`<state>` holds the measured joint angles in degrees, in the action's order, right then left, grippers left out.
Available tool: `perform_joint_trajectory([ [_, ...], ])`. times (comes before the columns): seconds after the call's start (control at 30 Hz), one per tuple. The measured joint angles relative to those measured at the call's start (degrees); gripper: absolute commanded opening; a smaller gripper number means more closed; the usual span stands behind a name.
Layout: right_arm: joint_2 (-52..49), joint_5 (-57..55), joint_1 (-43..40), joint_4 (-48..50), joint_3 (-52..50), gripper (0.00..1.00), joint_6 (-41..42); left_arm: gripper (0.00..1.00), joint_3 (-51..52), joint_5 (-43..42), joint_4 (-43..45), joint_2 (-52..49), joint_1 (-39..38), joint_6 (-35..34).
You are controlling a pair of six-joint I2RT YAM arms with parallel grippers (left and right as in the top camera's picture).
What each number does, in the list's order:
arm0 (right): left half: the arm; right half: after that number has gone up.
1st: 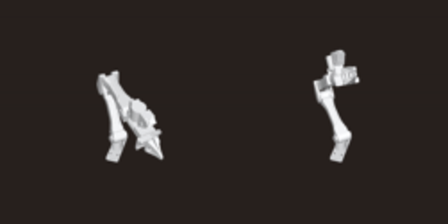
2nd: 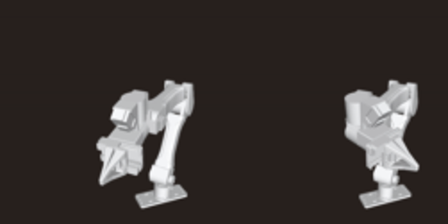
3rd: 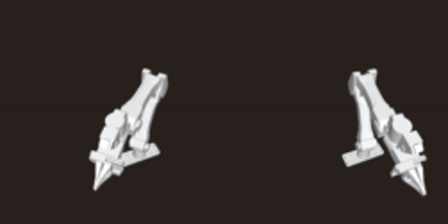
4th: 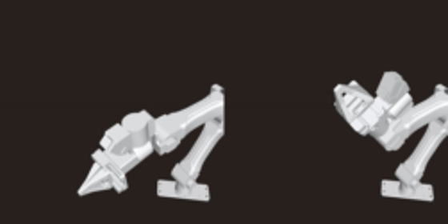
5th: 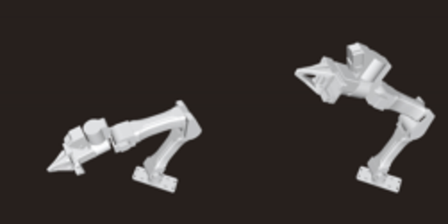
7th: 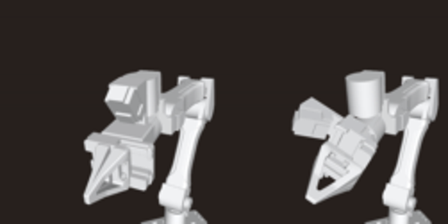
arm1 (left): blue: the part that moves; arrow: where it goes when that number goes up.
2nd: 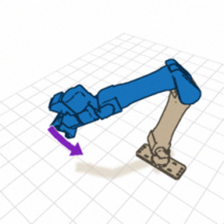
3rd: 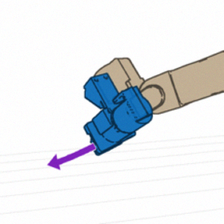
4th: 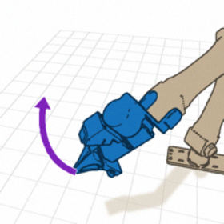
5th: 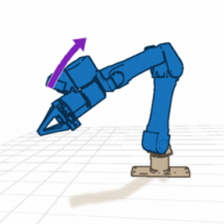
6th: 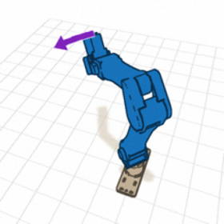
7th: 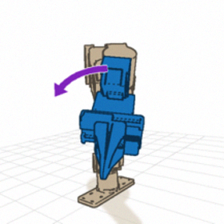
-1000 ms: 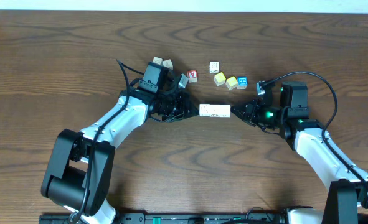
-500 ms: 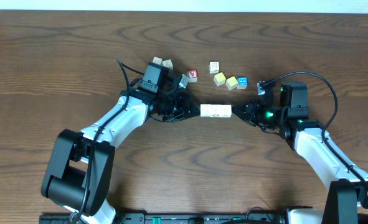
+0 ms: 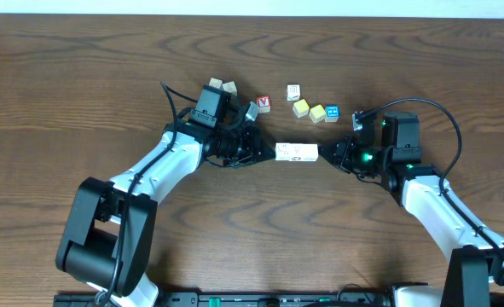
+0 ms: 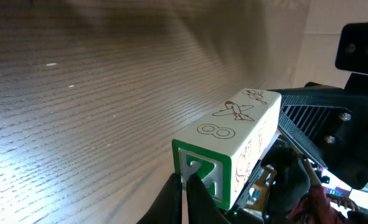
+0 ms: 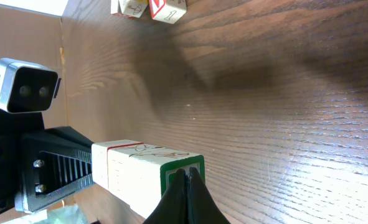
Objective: Lift 3 blocks
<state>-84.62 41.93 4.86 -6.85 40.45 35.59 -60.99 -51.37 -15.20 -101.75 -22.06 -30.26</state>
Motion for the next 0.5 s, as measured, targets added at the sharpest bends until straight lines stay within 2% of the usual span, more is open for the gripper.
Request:
perform_joint_trajectory([
  [0.5,0.0,-0.4,0.0,-0.1,0.0,0.01,0.0,0.07,0.0,-0.8,-0.1,0.5,0.0,0.0],
])
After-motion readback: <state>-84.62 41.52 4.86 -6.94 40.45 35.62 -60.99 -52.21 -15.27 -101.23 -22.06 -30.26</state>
